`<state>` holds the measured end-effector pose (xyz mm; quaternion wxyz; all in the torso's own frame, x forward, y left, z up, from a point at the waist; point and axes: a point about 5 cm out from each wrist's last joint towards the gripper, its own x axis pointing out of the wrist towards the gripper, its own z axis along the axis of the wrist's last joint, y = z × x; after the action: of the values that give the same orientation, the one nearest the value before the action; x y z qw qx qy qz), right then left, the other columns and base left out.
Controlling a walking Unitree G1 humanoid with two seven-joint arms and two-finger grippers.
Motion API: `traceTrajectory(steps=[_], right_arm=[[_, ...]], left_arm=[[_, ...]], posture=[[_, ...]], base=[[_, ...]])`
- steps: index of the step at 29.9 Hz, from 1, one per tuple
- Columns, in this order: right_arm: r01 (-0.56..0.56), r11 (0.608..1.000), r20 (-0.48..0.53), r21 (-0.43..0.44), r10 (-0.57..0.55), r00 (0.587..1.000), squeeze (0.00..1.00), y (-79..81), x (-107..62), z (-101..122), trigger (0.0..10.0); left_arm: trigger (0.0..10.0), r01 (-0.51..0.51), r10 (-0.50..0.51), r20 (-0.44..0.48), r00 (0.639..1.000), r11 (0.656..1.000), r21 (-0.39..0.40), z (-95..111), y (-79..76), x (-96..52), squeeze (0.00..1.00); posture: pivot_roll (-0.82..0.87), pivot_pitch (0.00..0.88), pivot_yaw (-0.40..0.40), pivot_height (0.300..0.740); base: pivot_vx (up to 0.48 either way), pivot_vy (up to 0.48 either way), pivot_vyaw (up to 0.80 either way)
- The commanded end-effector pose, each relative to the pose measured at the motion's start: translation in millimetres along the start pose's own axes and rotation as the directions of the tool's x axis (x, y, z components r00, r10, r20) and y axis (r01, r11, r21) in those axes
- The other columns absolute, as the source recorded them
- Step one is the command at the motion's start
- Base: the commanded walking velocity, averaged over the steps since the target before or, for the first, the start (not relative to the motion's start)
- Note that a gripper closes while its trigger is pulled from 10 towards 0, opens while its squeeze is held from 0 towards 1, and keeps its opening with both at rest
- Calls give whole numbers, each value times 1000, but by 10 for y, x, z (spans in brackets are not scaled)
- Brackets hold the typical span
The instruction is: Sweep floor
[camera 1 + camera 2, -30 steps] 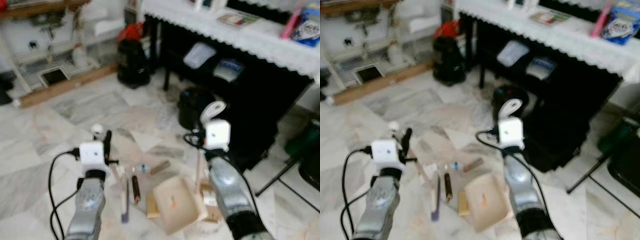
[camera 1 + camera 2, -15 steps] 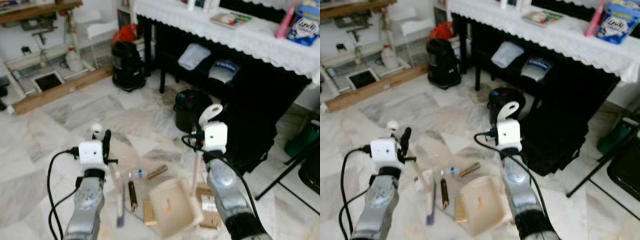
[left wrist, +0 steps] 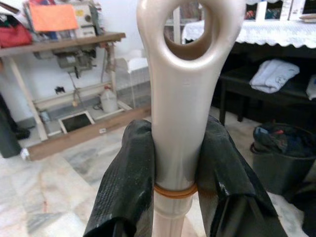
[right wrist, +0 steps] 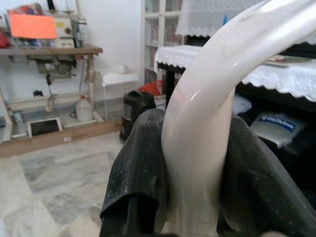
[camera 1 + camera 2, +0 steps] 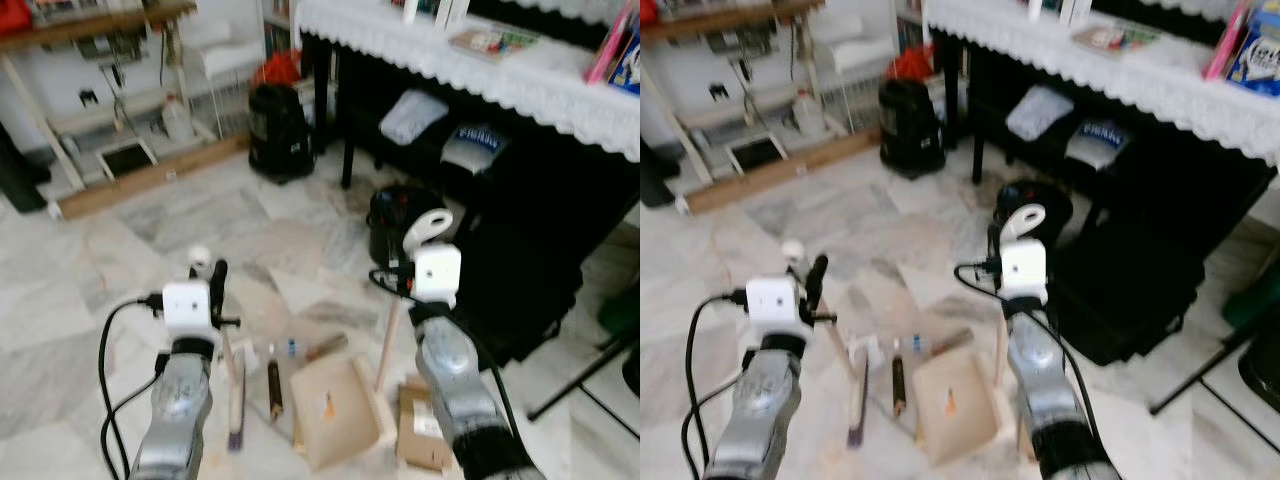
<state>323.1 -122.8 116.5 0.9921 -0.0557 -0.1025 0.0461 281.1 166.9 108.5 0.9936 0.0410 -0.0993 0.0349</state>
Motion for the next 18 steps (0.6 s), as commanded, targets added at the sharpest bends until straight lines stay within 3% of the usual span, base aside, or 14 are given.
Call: traceTrajectory(steps=[1, 12, 18], right_arm=[[7, 1000, 40, -8, -7, 999, 0, -15, 35, 79, 10000], [9, 1000, 38, -8, -9, 999, 0, -14, 28, 73, 10000], [9, 1000, 33, -8, -9, 999, 0, -8, 21, 61, 10000]], left_arm=[[10000, 2, -2, 38, 999, 1000, 2, 88, 0, 22, 0], [10000, 5, -5, 39, 999, 1000, 2, 90, -5, 18, 0], [10000, 4, -4, 43, 999, 1000, 1, 95, -6, 17, 0]], posture=[[90, 83, 0, 740], [91, 88, 0, 740], [91, 91, -1, 740]], base=[[292, 0, 0], [300, 0, 0], [0, 0, 0]])
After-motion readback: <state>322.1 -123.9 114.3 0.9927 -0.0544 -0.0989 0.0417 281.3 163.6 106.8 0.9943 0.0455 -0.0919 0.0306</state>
